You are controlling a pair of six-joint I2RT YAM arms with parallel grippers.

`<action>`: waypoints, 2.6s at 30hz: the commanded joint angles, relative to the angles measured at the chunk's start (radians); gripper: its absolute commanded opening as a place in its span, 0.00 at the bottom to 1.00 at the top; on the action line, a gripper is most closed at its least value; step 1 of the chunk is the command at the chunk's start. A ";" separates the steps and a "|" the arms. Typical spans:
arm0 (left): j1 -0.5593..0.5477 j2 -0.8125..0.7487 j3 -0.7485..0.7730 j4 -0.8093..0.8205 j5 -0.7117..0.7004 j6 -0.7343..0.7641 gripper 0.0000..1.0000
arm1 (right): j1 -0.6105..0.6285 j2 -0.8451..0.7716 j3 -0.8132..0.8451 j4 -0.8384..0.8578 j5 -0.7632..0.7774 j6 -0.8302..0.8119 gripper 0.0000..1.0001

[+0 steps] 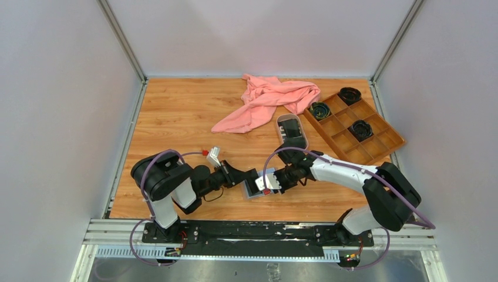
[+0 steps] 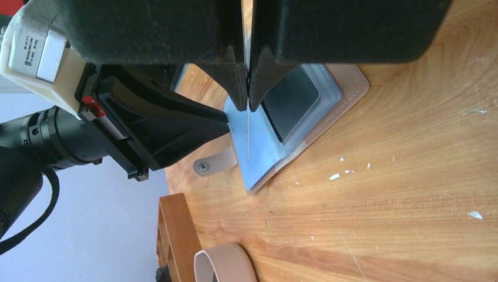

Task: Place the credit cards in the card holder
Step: Insert the credit card into the card holder.

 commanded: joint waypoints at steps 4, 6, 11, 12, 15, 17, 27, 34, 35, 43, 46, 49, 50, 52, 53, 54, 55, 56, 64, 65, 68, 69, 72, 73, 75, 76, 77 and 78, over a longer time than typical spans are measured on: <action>0.006 0.016 0.004 -0.024 -0.013 -0.027 0.00 | 0.022 0.019 0.019 -0.026 0.023 0.021 0.21; 0.006 0.012 0.007 -0.046 -0.018 -0.032 0.00 | 0.023 0.019 0.020 -0.025 0.024 0.024 0.21; -0.014 0.002 0.031 -0.122 -0.030 -0.037 0.00 | 0.028 0.019 0.023 -0.025 0.026 0.028 0.21; -0.021 0.003 0.036 -0.132 -0.037 -0.037 0.00 | 0.027 0.018 0.023 -0.026 0.026 0.030 0.21; -0.034 0.007 0.049 -0.156 -0.050 -0.039 0.00 | 0.029 0.015 0.023 -0.025 0.026 0.030 0.21; -0.037 0.011 0.051 -0.165 -0.055 -0.043 0.00 | 0.028 0.013 0.023 -0.025 0.026 0.032 0.21; -0.063 0.025 0.053 -0.178 -0.095 -0.080 0.00 | 0.032 0.010 0.023 -0.026 0.024 0.035 0.19; -0.095 0.079 0.045 -0.119 -0.133 -0.127 0.00 | 0.035 0.006 0.025 -0.026 0.024 0.037 0.19; -0.099 0.080 0.046 -0.121 -0.138 -0.129 0.00 | 0.035 0.005 0.025 -0.026 0.024 0.038 0.19; -0.114 0.018 0.069 -0.264 -0.163 -0.132 0.00 | 0.038 0.001 0.024 -0.026 0.023 0.039 0.18; -0.123 -0.013 0.094 -0.352 -0.166 -0.126 0.00 | 0.038 0.001 0.025 -0.026 0.023 0.039 0.18; -0.129 -0.033 0.120 -0.428 -0.166 -0.120 0.00 | 0.040 -0.001 0.024 -0.026 0.023 0.040 0.17; -0.131 -0.036 0.124 -0.442 -0.167 -0.120 0.00 | 0.041 -0.001 0.024 -0.026 0.023 0.040 0.17; -0.132 -0.035 0.130 -0.457 -0.170 -0.123 0.00 | 0.041 -0.004 0.025 -0.026 0.023 0.041 0.17; -0.132 -0.033 0.133 -0.457 -0.169 -0.123 0.00 | 0.041 -0.004 0.025 -0.026 0.023 0.040 0.17; -0.132 -0.030 0.136 -0.457 -0.166 -0.124 0.00 | 0.040 -0.004 0.024 -0.025 0.023 0.041 0.17; -0.132 -0.026 0.142 -0.460 -0.163 -0.126 0.00 | 0.041 -0.004 0.025 -0.026 0.021 0.041 0.17; -0.132 -0.021 0.149 -0.460 -0.156 -0.125 0.00 | 0.043 -0.005 0.025 -0.026 0.021 0.041 0.17; -0.136 0.026 0.202 -0.461 -0.127 -0.115 0.00 | 0.044 -0.008 0.025 -0.025 0.021 0.043 0.18; -0.136 0.026 0.203 -0.462 -0.126 -0.112 0.00 | 0.044 -0.008 0.026 -0.025 0.021 0.045 0.20; -0.136 0.015 0.212 -0.495 -0.129 -0.095 0.00 | 0.043 -0.010 0.031 -0.023 0.021 0.065 0.25; -0.136 0.009 0.214 -0.509 -0.131 -0.090 0.00 | 0.042 -0.012 0.034 -0.024 0.021 0.075 0.28; -0.136 -0.009 0.222 -0.549 -0.137 -0.071 0.00 | 0.043 -0.041 0.045 -0.022 0.000 0.109 0.34; -0.136 -0.009 0.223 -0.556 -0.137 -0.068 0.00 | 0.042 -0.061 0.048 -0.022 -0.014 0.120 0.36; -0.136 -0.006 0.227 -0.557 -0.134 -0.067 0.01 | 0.041 -0.087 0.058 -0.024 -0.056 0.152 0.37; -0.136 -0.001 0.230 -0.557 -0.130 -0.065 0.02 | 0.042 -0.096 0.063 -0.026 -0.083 0.175 0.38; -0.136 0.003 0.232 -0.556 -0.127 -0.065 0.02 | 0.043 -0.102 0.068 -0.025 -0.113 0.193 0.38; -0.136 0.006 0.233 -0.556 -0.126 -0.066 0.03 | 0.043 -0.102 0.074 -0.025 -0.147 0.213 0.37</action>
